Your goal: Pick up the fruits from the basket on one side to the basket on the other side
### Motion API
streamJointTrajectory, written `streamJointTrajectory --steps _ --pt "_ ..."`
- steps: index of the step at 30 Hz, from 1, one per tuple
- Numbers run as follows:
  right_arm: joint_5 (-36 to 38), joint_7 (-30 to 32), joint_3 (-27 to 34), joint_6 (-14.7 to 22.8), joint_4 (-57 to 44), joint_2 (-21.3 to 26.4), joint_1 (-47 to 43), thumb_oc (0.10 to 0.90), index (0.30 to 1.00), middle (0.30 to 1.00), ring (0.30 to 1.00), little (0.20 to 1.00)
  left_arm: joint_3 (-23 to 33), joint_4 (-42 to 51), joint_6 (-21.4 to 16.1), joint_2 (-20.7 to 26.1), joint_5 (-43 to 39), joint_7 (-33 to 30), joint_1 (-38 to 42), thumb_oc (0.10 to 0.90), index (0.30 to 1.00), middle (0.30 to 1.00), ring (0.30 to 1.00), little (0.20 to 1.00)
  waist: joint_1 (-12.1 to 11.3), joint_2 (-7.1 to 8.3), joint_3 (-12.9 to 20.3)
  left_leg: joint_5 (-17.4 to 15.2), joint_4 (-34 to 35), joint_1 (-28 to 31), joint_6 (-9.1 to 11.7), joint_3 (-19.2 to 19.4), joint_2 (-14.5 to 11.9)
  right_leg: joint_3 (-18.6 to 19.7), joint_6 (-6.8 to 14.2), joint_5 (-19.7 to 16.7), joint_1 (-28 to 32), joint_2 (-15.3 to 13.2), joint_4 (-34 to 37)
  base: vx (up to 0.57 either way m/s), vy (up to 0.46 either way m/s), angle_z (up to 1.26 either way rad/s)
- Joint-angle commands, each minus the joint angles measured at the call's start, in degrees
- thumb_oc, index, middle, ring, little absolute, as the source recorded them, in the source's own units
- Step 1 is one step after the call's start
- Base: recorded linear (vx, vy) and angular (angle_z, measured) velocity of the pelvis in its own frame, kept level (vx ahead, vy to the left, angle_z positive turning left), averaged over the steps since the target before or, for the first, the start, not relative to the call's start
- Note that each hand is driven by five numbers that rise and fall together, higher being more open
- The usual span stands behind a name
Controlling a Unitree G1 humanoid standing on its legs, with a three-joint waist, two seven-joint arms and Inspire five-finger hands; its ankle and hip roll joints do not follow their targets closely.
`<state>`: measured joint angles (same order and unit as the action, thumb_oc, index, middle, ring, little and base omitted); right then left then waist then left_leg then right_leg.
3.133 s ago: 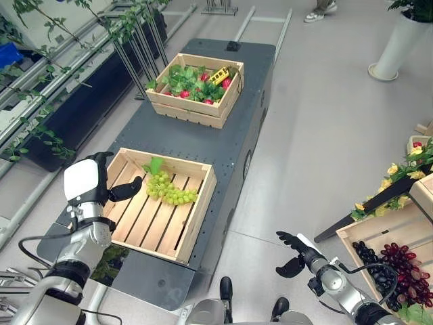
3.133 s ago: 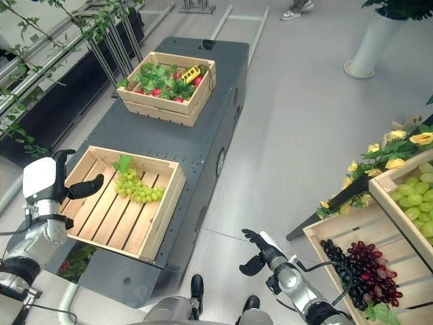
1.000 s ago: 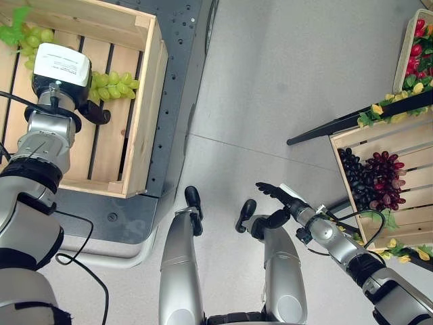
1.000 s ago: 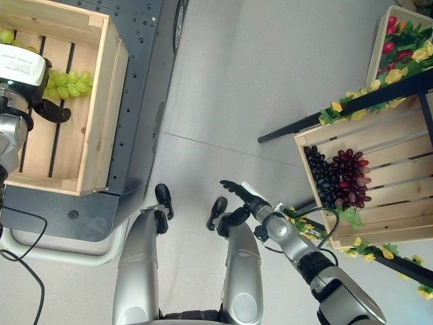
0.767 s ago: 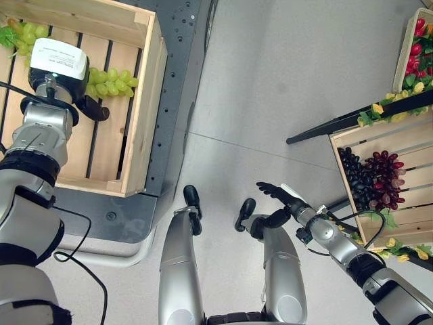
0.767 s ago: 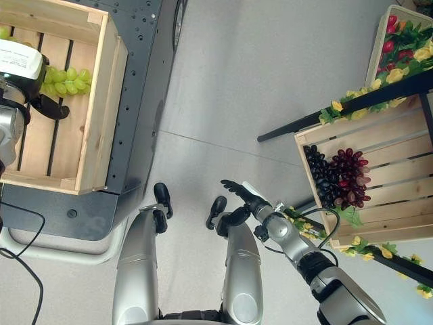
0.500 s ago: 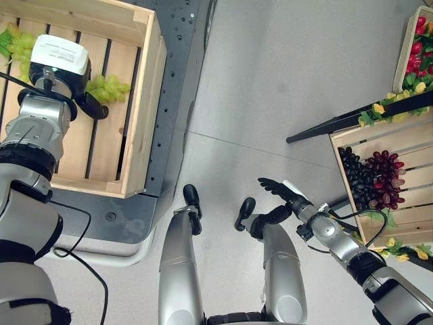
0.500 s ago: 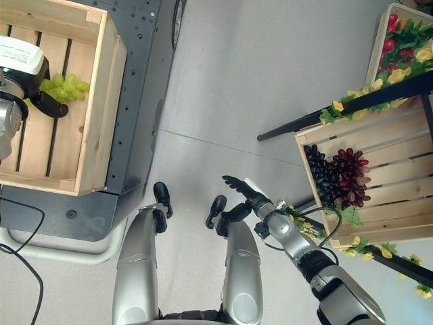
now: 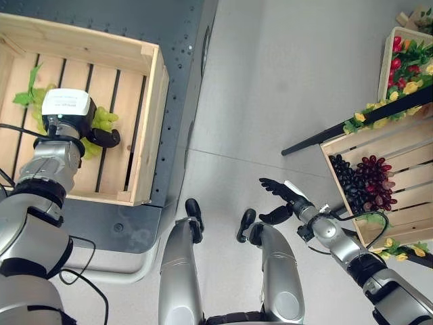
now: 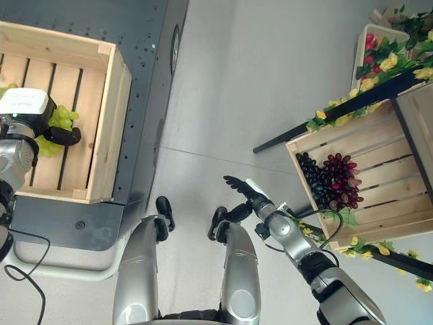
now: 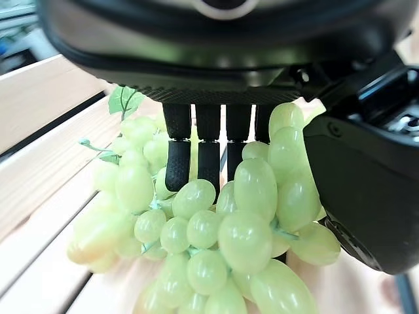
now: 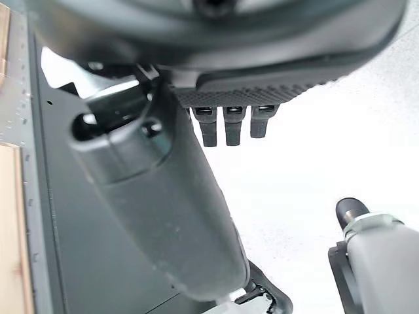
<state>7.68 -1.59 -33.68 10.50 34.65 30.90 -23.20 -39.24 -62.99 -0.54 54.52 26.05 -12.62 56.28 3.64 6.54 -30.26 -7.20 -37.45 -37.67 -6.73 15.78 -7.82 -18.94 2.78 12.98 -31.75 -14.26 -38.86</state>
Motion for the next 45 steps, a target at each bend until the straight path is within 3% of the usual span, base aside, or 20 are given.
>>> streamJointTrajectory --steps 1,3,7,13,15,22,29,37,42,45 --pt "2.5 -0.8 6.3 3.6 -3.8 1.9 2.3 0.8 0.9 0.9 0.9 0.9 8.2 -1.1 0.0 0.2 -7.9 -3.3 0.5 0.4 0.3 0.3 0.3 0.3 -1.4 -2.67 0.5 -8.4 4.4 11.4 3.5 1.2 1.9 1.5 2.2 -4.8 3.5 -0.3 1.7 -0.01 -0.023 -0.09" --pt "2.4 -0.9 6.5 3.4 -3.9 1.9 2.5 0.8 0.9 0.9 0.9 0.9 9.5 -1.0 -0.1 0.0 -10.2 -3.4 -0.2 0.4 0.3 0.3 0.3 0.3 -1.3 -2.72 0.5 -8.3 4.5 12.1 3.5 1.2 2.0 1.6 2.2 -4.7 4.2 -0.3 2.0 0.0 -0.02 -0.08" --pt "1.9 -0.7 7.3 3.3 -3.8 0.8 3.9 0.8 0.9 0.9 0.9 0.9 17.4 0.9 -1.3 -2.2 -25.2 -4.0 -4.4 0.4 0.3 0.3 0.3 0.3 -1.4 -3.21 0.5 -8.1 5.6 15.3 3.6 0.9 2.6 2.3 2.1 -4.6 6.9 -0.3 2.8 0.01 -0.03 -0.05" --pt "0.5 0.1 7.1 3.0 -4.0 -2.0 5.4 0.8 0.9 0.9 0.9 0.9 27.3 5.7 -7.0 -7.3 -43.0 -5.1 -10.2 0.4 0.3 0.3 0.3 0.3 -2.1 -3.6 0.9 -7.2 8.7 19.3 4.0 0.5 3.5 2.3 2.7 -5.2 10.1 -0.6 4.8 0.01 -0.064 0.01" --pt "-0.3 0.8 6.8 3.8 -3.4 -3.4 6.3 0.8 0.9 0.9 0.9 0.9 31.0 8.8 -10.3 -10.9 -49.8 -6.2 -13.4 0.4 0.3 0.3 0.3 0.3 -2.5 -3.88 2.3 -6.6 10.9 21.4 4.3 0.3 4.0 2.1 3.0 -5.6 12.1 -0.8 7.1 0.05 -0.088 -0.01" --pt "-0.8 0.9 7.6 4.8 -2.4 -4.5 8.9 0.8 0.9 0.9 0.9 0.9 36.8 10.0 -15.0 -15.8 -61.8 -7.8 -19.5 0.4 0.3 0.3 0.3 0.3 -2.1 -5.32 6.9 -4.9 16.5 27.3 5.3 -0.3 5.3 2.1 3.2 -4.7 18.9 -0.1 14.9 0.08 -0.043 -0.01" --pt "-1.2 0.4 8.3 5.6 -1.8 -5.4 12.0 0.8 0.9 0.9 0.9 0.9 40.4 11.1 -17.7 -18.7 -67.1 -8.3 -24.8 0.4 0.3 0.3 0.3 0.3 -1.6 -5.65 11.0 -3.8 21.2 32.6 5.9 -0.6 6.2 2.3 3.7 -4.2 24.9 1.0 20.9 0.1 -0.056 -0.06" --pt "-0.8 -2.1 9.4 7.3 -1.2 -6.2 16.0 0.8 0.9 0.9 0.9 0.9 41.2 16.0 -20.0 -20.8 -66.0 -9.0 -29.2 0.4 0.3 0.3 0.3 0.3 -0.8 -6.68 16.6 -1.1 30.2 39.3 6.8 -1.1 6.8 1.9 4.2 -5.7 32.1 3.2 29.5 0.09 -0.084 -0.09" --pt "0.6 -3.1 9.3 8.5 -1.4 -6.5 16.7 0.8 0.9 0.9 0.9 0.9 40.4 19.5 -21.2 -19.3 -61.5 -9.2 -29.4 0.4 0.3 0.3 0.3 0.3 -0.7 -7.3 19.3 0.0 33.5 41.6 7.3 -0.9 6.6 1.7 4.0 -6.6 34.5 4.1 32.7 0.04 -0.096 -0.06" --pt "2.1 -3.4 8.9 9.8 -2.6 -6.5 17.1 0.8 0.9 0.9 0.9 0.9 39.1 22.7 -21.7 -16.5 -53.7 -10.8 -28.4 0.4 0.3 0.3 0.3 0.3 -0.4 -7.8 20.7 1.3 36.7 43.5 7.8 -0.6 6.2 1.6 3.8 -7.4 36.3 4.8 35.1 0.01 -0.101 -0.05"
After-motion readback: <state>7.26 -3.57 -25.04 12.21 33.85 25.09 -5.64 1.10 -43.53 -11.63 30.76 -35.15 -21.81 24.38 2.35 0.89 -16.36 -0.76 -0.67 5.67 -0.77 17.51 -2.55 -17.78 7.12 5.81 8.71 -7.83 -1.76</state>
